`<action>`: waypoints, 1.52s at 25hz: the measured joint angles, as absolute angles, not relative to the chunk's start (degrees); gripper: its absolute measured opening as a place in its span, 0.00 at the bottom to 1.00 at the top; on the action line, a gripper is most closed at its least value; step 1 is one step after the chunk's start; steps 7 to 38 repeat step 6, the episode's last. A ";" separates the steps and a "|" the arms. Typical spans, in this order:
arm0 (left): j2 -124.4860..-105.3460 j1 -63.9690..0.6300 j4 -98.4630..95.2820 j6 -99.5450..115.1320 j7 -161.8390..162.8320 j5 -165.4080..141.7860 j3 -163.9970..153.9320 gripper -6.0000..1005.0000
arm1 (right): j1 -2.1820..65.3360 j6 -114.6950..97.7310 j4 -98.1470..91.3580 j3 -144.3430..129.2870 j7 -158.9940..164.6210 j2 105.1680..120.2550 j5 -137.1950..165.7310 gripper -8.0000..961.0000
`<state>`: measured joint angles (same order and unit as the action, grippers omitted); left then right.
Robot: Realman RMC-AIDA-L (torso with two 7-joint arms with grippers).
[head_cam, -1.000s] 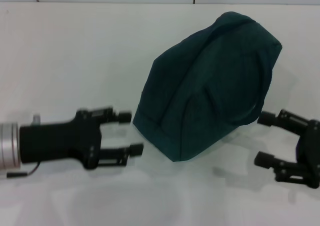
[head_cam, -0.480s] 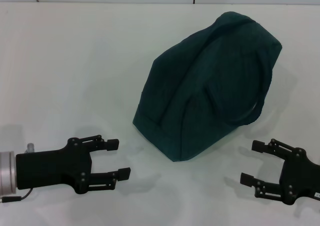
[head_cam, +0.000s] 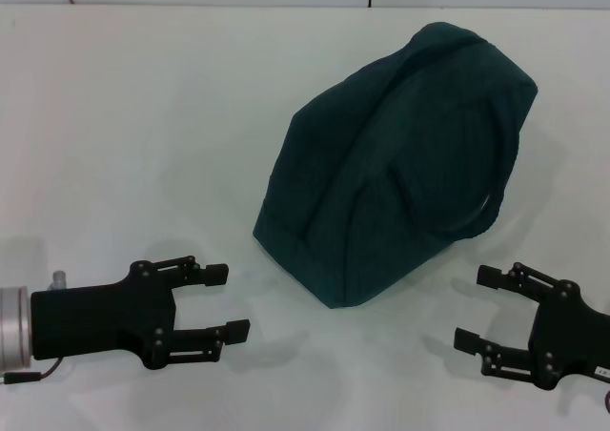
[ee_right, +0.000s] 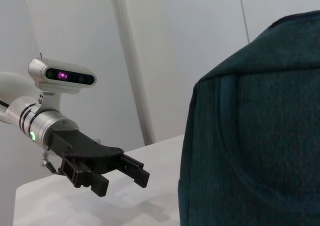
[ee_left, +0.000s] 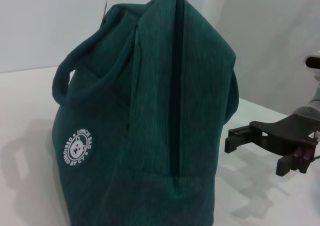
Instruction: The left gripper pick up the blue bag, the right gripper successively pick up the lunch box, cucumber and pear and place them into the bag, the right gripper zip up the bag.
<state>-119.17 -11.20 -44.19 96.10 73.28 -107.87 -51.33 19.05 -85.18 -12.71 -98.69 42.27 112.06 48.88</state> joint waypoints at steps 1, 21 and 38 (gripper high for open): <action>-119.17 -11.20 -44.21 96.12 73.28 -107.86 -51.33 0.79 | 18.98 -85.22 -12.71 -98.67 42.02 112.11 48.85 0.89; -119.17 -11.29 -44.35 96.22 73.29 -107.81 -51.33 0.79 | 18.89 -85.48 -12.85 -98.51 41.71 112.21 48.75 0.89; -119.17 -11.29 -44.35 96.22 73.29 -107.81 -51.33 0.79 | 18.89 -85.48 -12.85 -98.51 41.71 112.21 48.75 0.89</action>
